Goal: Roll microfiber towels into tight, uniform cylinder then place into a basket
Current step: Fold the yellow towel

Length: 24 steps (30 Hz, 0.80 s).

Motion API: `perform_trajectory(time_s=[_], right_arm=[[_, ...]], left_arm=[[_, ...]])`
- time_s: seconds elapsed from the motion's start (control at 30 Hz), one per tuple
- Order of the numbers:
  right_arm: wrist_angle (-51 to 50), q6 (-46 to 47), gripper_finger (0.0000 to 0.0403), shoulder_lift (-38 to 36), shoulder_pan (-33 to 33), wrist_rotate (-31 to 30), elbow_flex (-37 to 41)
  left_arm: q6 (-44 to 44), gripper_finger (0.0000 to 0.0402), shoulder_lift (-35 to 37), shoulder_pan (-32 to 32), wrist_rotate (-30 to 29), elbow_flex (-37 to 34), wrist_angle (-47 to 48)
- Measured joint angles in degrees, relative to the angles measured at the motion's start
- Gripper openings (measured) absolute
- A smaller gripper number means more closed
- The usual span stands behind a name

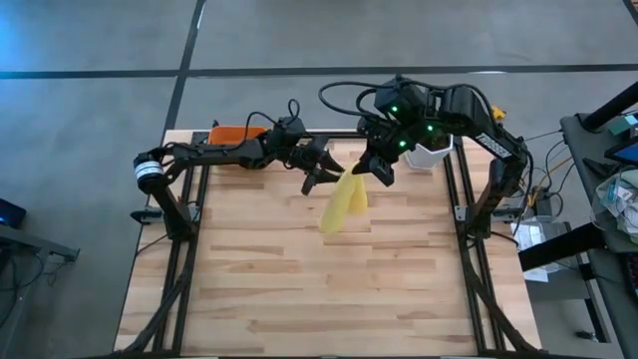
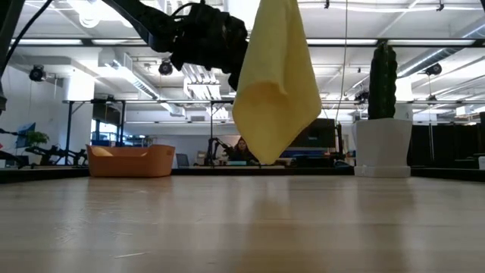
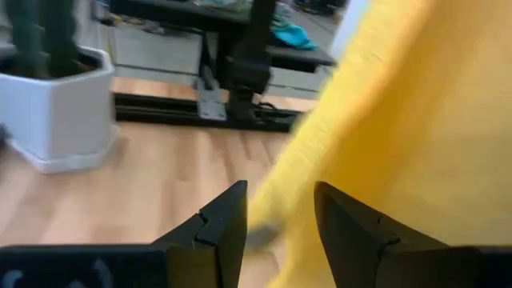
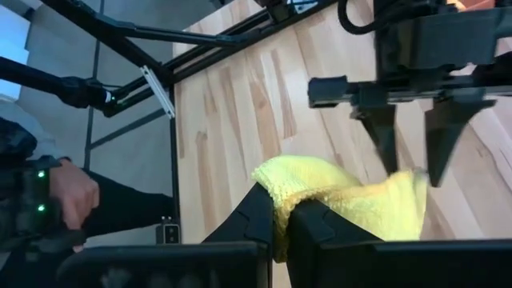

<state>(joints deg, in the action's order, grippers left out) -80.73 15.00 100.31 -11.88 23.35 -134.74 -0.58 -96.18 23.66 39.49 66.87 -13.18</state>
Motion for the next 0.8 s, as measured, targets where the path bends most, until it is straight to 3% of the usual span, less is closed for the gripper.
perform_trajectory(time_s=[0.27,0.8], right_arm=[[0.0,0.7,0.0009,-0.2,0.0,-0.5,0.0],[0.1,1.1,0.0009,-0.2,0.0,-0.5,0.0]], left_arm=[[5.6,0.013,0.0,-0.2,1.5,-2.5,3.7],[5.6,0.013,-0.2,-1.0,2.2,-5.3,0.3]])
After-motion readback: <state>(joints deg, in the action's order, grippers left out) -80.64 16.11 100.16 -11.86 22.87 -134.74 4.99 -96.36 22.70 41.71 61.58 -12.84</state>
